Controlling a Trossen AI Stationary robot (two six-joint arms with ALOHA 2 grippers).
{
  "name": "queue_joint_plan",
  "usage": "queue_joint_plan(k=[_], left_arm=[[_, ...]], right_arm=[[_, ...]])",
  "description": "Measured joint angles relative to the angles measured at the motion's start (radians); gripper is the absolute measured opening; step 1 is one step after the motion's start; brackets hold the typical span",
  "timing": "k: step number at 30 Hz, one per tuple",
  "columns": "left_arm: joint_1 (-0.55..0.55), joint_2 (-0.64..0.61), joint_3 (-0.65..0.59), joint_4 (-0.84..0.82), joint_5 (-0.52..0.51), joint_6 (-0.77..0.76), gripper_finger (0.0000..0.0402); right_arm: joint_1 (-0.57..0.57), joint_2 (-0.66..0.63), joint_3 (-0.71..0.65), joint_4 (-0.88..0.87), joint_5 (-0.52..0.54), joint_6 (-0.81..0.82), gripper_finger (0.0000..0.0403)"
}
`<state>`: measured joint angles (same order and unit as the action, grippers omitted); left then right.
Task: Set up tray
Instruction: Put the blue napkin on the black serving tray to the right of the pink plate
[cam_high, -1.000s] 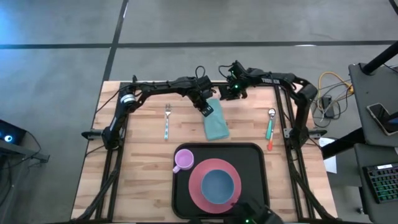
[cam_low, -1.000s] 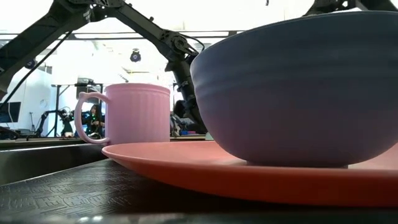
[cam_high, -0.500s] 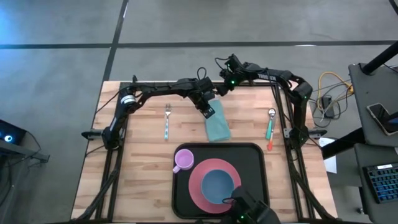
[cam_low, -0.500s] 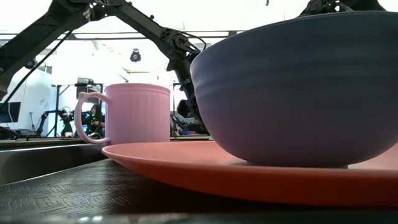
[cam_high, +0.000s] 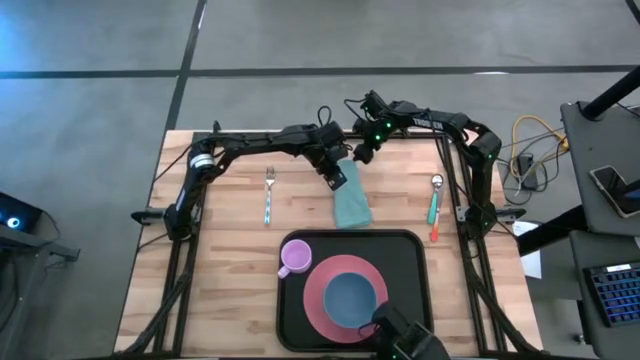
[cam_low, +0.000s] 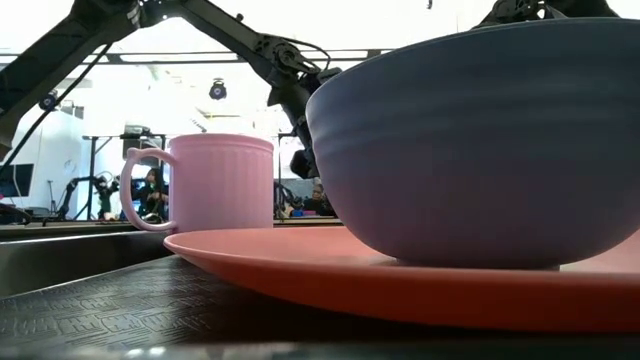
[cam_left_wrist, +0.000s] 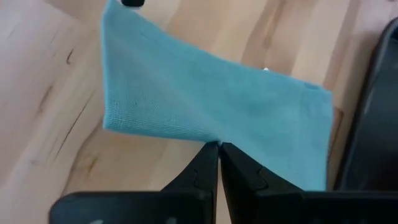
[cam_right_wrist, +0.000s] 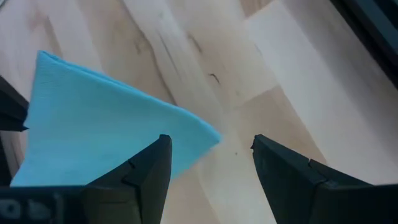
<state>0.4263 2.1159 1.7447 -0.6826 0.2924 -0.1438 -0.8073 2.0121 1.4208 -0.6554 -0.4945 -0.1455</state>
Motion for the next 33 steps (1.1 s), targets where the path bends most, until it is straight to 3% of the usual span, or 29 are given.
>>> queue_joint_plan(k=[16, 21, 33], left_arm=[[-0.034, -0.002, -0.013, 0.011, 0.024, 0.031, 0.0000], [-0.035, -0.005, -0.011, 0.014, 0.024, 0.034, 0.0000], [-0.053, -0.008, -0.011, 0.015, 0.023, 0.066, 0.0000]], right_arm=[[0.058, 0.000, -0.001, -0.026, -0.027, -0.358, 0.0210], [0.104, -0.001, 0.000, -0.023, 0.035, -0.449, 0.0210], [0.132, -0.002, 0.063, -0.018, 0.052, -0.489, 0.0210]])
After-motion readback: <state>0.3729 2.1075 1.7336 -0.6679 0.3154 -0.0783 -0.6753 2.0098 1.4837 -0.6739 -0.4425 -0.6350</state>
